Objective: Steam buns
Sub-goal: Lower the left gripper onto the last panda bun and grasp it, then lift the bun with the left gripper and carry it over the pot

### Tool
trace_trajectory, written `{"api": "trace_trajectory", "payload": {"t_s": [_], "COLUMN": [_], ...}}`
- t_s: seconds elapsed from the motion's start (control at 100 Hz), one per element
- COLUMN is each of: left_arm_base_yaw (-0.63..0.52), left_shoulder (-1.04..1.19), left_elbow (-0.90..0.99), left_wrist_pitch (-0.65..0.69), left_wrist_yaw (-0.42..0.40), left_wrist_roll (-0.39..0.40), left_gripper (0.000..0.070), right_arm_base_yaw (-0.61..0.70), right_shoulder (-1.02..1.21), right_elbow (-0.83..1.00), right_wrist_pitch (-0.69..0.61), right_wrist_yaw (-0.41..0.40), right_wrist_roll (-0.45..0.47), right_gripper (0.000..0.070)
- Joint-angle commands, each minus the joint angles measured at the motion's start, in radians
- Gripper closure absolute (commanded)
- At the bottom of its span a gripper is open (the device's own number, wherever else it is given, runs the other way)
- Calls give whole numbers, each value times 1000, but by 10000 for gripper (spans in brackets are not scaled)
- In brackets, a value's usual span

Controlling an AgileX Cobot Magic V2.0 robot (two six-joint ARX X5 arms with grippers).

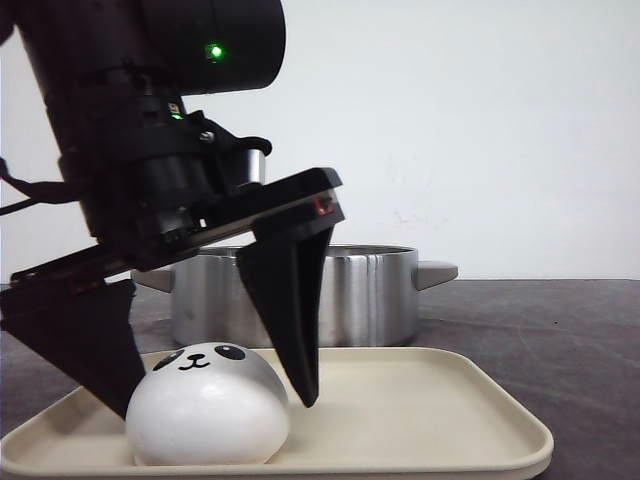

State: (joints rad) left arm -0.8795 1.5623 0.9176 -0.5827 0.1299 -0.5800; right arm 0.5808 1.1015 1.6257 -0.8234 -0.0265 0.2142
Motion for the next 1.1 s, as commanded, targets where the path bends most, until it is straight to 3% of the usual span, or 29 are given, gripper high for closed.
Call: {"api": "trace_trajectory", "payload": {"t_s": [0.0, 0.06, 0.12, 0.43, 0.62, 0.75, 0.91, 1.09], "left_arm_base_yaw": [-11, -12, -12, -8, 29, 71, 150, 208], "left_shoulder": [42, 42, 41, -25, -32, -32, -5, 73], "left_elbow": [-6, -6, -6, 71, 245, 314, 318, 318], "left_wrist_pitch": [-2, -3, -7, 26, 45, 173, 384, 456], "left_wrist_yaw": [2, 2, 2, -13, -106, -167, -168, -163], "left_wrist_roll": [-11, -10, 4, 53, 135, 180, 178, 178], "left_gripper": [130, 361, 696, 694, 694, 694, 695, 694], "right_arm_base_yaw": [6, 6, 6, 6, 6, 6, 6, 6], "right_shoulder": [8, 8, 8, 8, 8, 8, 9, 9], "right_elbow": [19, 19, 19, 18, 18, 18, 18, 18], "right_wrist_pitch": [7, 3, -5, -27, -27, -32, -46, -54], "right_wrist_yaw": [0, 0, 0, 0, 0, 0, 0, 0], "right_wrist_roll": [11, 11, 11, 10, 11, 11, 11, 14], "right_gripper": [639, 639, 639, 639, 639, 639, 639, 639]}}
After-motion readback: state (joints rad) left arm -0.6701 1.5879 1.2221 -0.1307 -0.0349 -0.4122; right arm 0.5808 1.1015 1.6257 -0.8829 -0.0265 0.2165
